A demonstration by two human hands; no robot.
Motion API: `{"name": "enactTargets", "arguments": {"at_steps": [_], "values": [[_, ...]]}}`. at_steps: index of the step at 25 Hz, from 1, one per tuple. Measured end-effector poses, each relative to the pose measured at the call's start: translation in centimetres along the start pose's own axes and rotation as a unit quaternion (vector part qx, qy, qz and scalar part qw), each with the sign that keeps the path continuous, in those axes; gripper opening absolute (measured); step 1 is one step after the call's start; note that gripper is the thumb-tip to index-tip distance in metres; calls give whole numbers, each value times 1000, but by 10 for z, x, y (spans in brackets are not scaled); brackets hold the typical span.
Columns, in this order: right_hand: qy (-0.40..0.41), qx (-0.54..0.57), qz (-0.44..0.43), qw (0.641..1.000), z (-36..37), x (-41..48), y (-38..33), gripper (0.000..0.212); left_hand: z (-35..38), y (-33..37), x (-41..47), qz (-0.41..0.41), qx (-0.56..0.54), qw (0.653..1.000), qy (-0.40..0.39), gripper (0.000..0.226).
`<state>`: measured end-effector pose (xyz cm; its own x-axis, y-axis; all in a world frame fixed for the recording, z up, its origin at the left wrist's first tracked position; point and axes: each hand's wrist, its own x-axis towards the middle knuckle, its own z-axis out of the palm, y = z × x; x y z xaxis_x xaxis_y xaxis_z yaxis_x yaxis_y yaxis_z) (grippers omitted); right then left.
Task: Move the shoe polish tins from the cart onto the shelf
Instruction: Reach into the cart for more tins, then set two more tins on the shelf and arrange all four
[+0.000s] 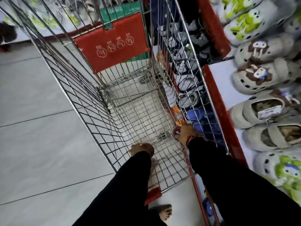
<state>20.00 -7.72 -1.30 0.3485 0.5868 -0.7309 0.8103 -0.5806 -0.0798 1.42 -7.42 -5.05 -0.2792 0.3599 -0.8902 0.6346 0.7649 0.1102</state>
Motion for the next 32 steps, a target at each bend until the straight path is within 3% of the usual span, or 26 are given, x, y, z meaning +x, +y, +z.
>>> {"name": "enactTargets", "arguments": {"at_steps": [3, 6, 10, 12, 15, 18, 20, 23, 25, 28, 32], "values": [[16, -4, 8, 1000, 14, 16, 0, 49, 13, -7, 14, -14, 35, 997, 66, 60], [16, -41, 14, 999, 25, 22, 0, 49, 21, -8, 22, -2, 78, 995, 55, 82], [5, -38, 30, 999, 23, 25, -1, 65, 24, -6, 22, 1, 76, 995, 61, 81], [9, -23, 37, 999, 23, 26, 0, 63, 22, -2, 21, 20, 108, 992, 61, 80], [11, 93, 54, 994, 17, 20, -2, 50, 12, 4, 10, 64, 92, 992, 56, 59], [37, 221, 58, 973, 2, 3, 0, 52, -4, 11, -11, 90, -21, 995, 36, 51], [56, 334, 50, 940, -12, -19, -1, 51, -17, 17, -37, 122, -166, 978, 8, 44], [84, 507, 41, 857, -37, -67, -4, 42, -38, 25, -83, 165, -345, 923, -42, 37], [88, 585, 22, 806, -55, -101, -5, 43, -51, 28, -118, 212, -384, 897, -54, 36], [113, 677, -7, 727, -81, -159, 1, 49, -75, 28, -175, 281, -425, 856, -86, 10], [184, 738, -57, 647, -108, -247, 24, 45, -97, 24, -254, 351, -432, 821, -125, 14]]}}
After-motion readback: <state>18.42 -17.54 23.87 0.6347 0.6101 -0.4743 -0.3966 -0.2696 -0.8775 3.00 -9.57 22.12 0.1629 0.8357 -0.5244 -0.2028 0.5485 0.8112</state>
